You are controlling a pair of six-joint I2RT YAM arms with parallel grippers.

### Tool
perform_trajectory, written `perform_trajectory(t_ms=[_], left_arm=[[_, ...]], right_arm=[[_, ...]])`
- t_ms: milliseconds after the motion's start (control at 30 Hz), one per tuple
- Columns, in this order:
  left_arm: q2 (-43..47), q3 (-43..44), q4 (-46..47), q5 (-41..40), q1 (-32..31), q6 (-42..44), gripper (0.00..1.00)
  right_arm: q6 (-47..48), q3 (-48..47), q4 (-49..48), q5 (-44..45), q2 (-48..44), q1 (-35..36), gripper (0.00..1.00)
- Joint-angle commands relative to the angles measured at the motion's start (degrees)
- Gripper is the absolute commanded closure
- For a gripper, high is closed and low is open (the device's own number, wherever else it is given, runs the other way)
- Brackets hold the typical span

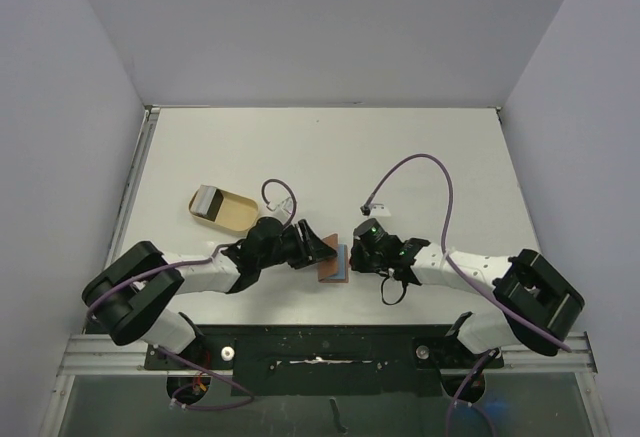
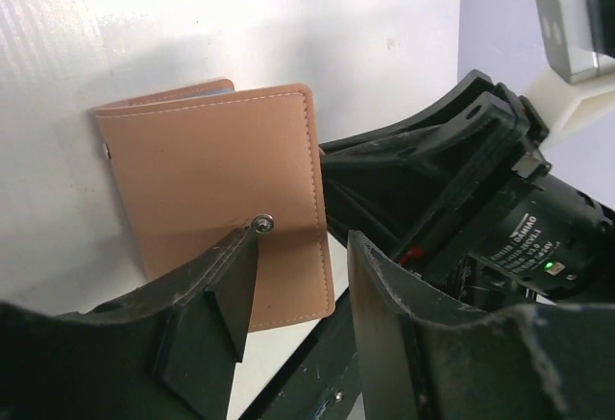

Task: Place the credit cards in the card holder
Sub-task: Close the card holder at the center of the board.

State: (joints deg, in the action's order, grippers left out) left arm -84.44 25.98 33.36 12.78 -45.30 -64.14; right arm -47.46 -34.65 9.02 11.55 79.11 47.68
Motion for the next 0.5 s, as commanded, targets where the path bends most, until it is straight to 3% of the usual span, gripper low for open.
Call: perform_trajectory(t_ms=[0, 200, 467], left_arm=[[-0.28, 2.33, 3.07, 0.46, -0.17, 2.07, 0.6], [-0.6, 3.29, 0.13, -0.55, -0.17, 4.38, 0.63], [-2.12, 5.66, -1.87, 0.2, -0.23, 6.24, 0.57]], right_arm=[[-0.79, 0.26, -1.45, 1.14, -3.91, 0.37, 0.8], [-0.97, 0.4, -0.75, 1.62, -5.36, 0.33, 0.79], [-1.3, -0.32, 0.4, 2.04, -6.69, 0.34, 0.75]])
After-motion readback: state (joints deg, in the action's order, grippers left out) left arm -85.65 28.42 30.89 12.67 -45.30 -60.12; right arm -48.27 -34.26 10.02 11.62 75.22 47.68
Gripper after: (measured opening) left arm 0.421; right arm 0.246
